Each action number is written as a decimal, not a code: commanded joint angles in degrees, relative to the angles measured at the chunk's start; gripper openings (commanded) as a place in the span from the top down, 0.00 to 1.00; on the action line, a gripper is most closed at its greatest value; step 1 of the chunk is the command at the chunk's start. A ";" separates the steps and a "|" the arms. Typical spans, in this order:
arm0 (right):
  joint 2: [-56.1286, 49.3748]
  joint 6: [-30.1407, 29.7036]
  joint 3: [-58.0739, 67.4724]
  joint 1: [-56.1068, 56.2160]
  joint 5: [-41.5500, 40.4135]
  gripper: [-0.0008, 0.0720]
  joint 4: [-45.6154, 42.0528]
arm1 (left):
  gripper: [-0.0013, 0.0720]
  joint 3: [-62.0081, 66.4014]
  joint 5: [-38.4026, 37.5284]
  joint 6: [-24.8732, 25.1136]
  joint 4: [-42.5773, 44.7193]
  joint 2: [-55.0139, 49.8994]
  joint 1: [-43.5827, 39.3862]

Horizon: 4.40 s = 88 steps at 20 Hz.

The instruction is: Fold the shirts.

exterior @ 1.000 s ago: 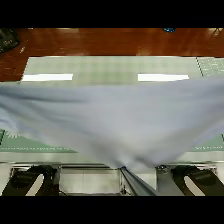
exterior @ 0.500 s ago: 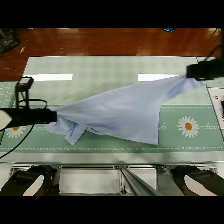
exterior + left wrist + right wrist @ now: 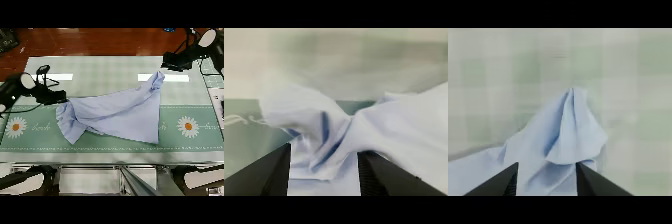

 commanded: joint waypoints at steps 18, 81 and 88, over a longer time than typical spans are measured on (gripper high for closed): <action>32.20 -17.14 -58.49 -17.64 -9.18 0.43 24.26 | 0.29 -19.98 -5.68 22.29 -35.69 -1.90 32.79; 57.79 -4.17 -3.06 -3.10 21.11 0.95 2.19 | 0.96 32.15 -21.81 -4.61 20.20 44.33 -5.07; 43.08 -8.31 -25.49 -3.10 0.55 0.95 6.88 | 0.96 17.55 -5.35 -10.56 20.00 21.53 -3.93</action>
